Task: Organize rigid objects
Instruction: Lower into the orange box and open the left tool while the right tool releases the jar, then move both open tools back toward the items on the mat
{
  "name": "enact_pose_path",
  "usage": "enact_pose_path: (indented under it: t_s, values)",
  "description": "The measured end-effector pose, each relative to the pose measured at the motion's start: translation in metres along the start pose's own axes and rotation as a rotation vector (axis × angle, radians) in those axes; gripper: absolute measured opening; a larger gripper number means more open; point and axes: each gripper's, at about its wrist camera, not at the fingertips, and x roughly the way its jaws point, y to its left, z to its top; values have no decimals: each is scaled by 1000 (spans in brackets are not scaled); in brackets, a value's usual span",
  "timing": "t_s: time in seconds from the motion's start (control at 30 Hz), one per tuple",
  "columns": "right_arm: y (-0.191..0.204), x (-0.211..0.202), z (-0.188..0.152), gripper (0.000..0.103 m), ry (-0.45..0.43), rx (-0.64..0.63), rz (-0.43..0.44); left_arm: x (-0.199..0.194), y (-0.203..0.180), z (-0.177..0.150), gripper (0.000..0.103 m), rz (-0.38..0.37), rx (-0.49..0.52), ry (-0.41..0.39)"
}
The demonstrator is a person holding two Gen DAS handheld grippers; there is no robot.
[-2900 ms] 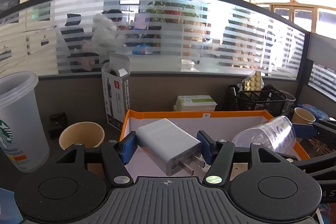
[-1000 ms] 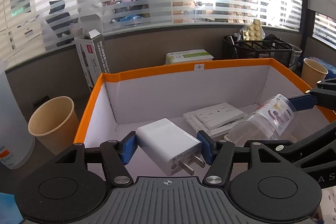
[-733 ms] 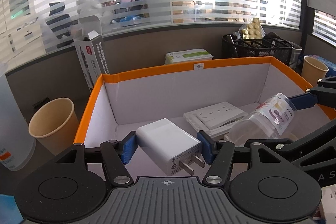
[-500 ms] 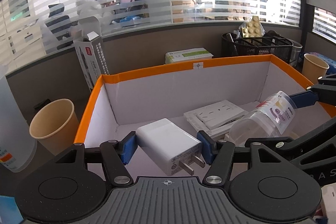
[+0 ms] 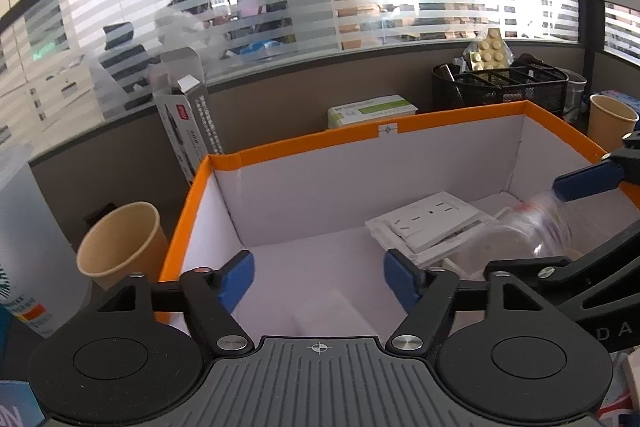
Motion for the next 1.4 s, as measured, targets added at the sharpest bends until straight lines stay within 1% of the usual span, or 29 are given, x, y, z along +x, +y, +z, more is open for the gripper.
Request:
enact_pose_path:
  t_s: [0.17,0.23,0.3,0.37,0.43,0.57,0.67,0.77,0.83,0.9,1.03,1.07,1.13,1.2,1.23,1.3,1.4]
  values:
    - [0,-4,0,93,-12,-13,-18,-3,1,2,89,22,-2,4]
    - [0,-11,1,93,-32,-12,-26,-10,2,3,90,16,-1,-11]
    - [-1,-21,1,94,-60,-1,-23,-21,3,5,94,19,-2,-35]
    - [-2,-35,0,94,-93,7,-27,-35,4,6,97,27,-6,-63]
    - [0,-50,-1,94,-134,13,-34,-51,6,5,98,33,-15,-89]
    - [5,-87,-10,95,-223,12,-24,-85,10,-2,102,40,-25,-137]
    - [14,-117,-26,97,-295,-23,-7,-109,15,-15,102,51,-21,-156]
    - [22,-141,-47,100,-328,-57,28,-126,21,-33,103,64,-24,-160]
    - [22,-148,-64,101,-309,-60,36,-135,27,-46,103,78,-37,-158]
    - [18,-148,-81,103,-279,-51,9,-141,33,-62,103,78,-46,-143]
    - [1,-129,-122,103,-164,17,-35,-142,40,-95,103,75,-54,-82]
    - [-3,-124,-131,103,-143,38,-48,-142,42,-103,103,65,-62,-71]
    - [-7,-117,-149,103,-107,54,-50,-141,45,-118,103,20,-79,-43]
    - [-12,-114,-165,103,-83,55,-39,-138,45,-126,103,-13,-77,-14]
    - [-13,-115,-171,103,-76,51,-40,-137,44,-128,103,-13,-70,-3]
    - [-16,-115,-179,103,-69,39,-51,-135,41,-128,103,5,-62,-1]
    - [-19,-109,-185,103,-54,1,-52,-136,37,-127,103,-27,-46,2]
